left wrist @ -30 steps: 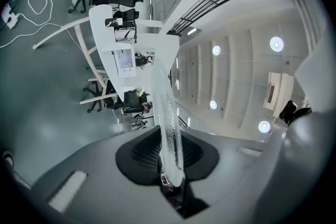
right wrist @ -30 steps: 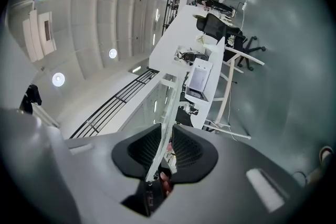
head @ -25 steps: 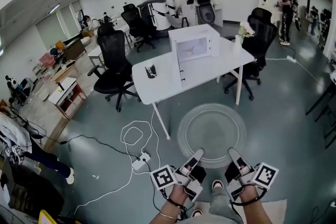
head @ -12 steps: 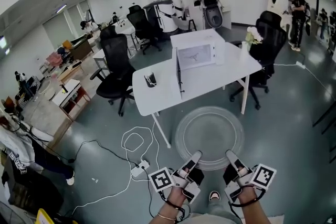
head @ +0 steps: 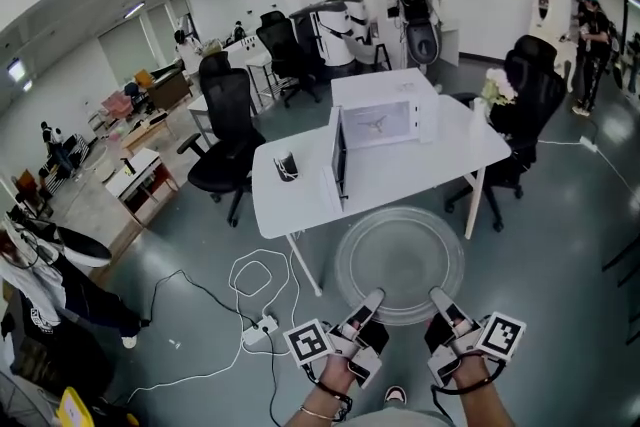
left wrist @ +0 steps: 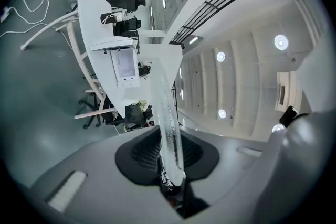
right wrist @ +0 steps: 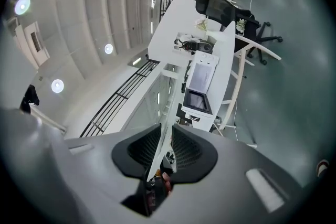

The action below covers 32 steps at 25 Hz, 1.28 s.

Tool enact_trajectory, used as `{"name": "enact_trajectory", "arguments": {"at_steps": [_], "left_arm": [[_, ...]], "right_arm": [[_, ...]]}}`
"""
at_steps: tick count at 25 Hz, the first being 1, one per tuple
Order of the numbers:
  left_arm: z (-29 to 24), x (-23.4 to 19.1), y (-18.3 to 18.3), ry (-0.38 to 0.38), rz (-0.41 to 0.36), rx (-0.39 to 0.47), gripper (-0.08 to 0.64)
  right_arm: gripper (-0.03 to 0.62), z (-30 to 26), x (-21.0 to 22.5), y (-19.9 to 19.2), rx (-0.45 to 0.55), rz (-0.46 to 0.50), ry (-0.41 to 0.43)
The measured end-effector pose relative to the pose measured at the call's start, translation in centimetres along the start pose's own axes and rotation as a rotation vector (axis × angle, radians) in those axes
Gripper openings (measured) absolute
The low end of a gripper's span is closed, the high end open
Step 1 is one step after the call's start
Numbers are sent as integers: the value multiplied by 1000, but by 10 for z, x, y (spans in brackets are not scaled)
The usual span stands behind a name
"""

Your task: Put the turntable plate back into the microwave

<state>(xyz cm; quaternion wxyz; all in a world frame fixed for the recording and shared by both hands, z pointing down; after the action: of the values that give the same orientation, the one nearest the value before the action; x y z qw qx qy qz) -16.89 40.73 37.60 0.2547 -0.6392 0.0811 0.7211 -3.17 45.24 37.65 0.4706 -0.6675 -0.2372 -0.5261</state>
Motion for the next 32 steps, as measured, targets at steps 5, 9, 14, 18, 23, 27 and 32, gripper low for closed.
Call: {"name": "enact_trajectory", "arguments": {"at_steps": [5, 9, 14, 18, 23, 27, 32], "left_arm": [[-34, -9, 11, 10, 12, 20, 48], [-54, -18, 24, 8, 3, 30, 48], [-77, -32, 40, 20, -9, 25, 48], [-97, -42, 53, 19, 7, 22, 48], [-119, -60, 74, 19, 14, 18, 49], [-148, -71, 102, 5, 2, 11, 51], [-193, -83, 137, 9, -3, -11, 51]], "right_arm": [[67, -14, 18, 34, -23, -5, -18], [67, -29, 24, 54, -39, 0, 13], [67, -47, 41, 74, -39, -12, 12], [67, -61, 54, 91, -33, -26, 9], [67, -85, 70, 110, -31, -36, 23], [67, -113, 80, 137, -27, -29, 31], [67, -147, 96, 179, -14, -27, 36]]}}
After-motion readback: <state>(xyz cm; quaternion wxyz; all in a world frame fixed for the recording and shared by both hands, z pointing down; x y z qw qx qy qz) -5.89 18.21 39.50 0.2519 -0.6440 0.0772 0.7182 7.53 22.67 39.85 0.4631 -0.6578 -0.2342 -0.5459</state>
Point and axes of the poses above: the fingertips, and each gripper's own axes: z backward along the fingers, x to its right, y out of its top, the point moved 1 cm from there along z, backward along the fingers, and after that the axes turned 6 degrees about -x, right-handed, at the moved point
